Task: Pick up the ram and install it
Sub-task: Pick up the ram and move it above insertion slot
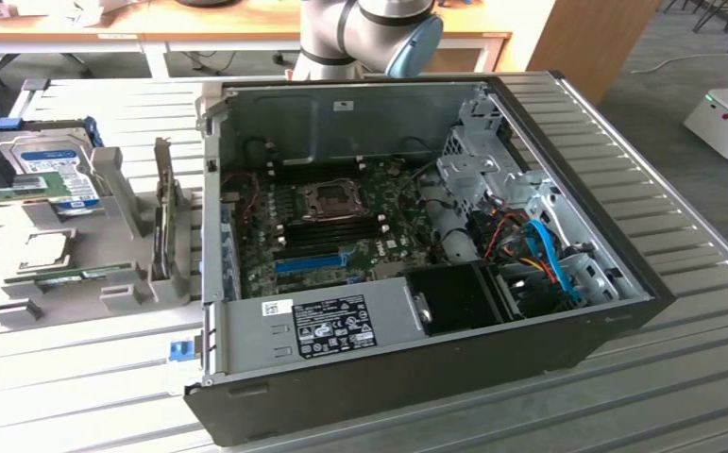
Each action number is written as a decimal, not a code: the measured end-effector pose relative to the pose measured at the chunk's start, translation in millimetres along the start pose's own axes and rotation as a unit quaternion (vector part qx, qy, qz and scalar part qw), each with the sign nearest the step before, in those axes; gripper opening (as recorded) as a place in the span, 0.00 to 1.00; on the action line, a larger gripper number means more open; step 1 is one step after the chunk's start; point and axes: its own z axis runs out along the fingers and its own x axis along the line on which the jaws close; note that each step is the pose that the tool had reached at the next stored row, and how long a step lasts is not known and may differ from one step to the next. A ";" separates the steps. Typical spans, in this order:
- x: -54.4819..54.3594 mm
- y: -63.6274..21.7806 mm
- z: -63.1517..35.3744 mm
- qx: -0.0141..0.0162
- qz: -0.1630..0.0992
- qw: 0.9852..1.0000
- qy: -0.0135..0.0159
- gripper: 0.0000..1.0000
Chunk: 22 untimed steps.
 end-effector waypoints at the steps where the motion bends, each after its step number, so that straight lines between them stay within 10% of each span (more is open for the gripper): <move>1: 0.0 -0.4 -0.1 0.000 0.000 1.000 0.000 0.12; 22: 0.2 -41.8 -1.2 -0.003 0.000 1.000 0.000 0.12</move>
